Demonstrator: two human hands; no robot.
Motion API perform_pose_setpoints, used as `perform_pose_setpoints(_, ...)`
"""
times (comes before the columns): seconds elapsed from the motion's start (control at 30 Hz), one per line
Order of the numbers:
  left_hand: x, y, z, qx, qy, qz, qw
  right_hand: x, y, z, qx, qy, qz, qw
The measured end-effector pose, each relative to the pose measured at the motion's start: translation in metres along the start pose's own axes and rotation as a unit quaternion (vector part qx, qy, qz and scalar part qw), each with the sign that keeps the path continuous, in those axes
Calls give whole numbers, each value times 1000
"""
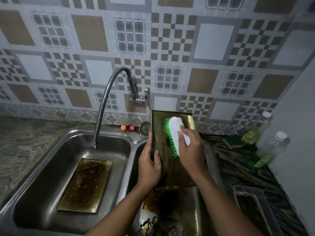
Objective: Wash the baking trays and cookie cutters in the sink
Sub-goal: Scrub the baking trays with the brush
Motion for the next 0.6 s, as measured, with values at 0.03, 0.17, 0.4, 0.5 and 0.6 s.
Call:
perform_pose_setpoints(0.03,2,1,0,0,-4,2,1000,4,7,-4,-30,10,-14,999)
perform_pose_setpoints(0.17,3,2,2,-3,-27,8,1000,1,27,-8,-118,36,-45,991)
perform_pose_setpoints(0.4,11,17,14,13,-34,-35,999,-33,-15,22,29,-1,49,998)
perform_pose_setpoints(0.5,14,13,18,16,-38,-42,998,-10,2,-8,-50,-10,5,999)
perform_pose_setpoints(0.6,5,7,12,11,-49,-18,999,1,22,-20,-123,10,-31,992)
Point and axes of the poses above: each hand's wrist, its own y-axis towards the middle knuckle, its own x-axis out of the back of the hand, z = x × y, the point moved 5 cm from there along y, towards the middle knuckle, and after that the axes turned 10 degrees about -x, right-handed, at the moved point
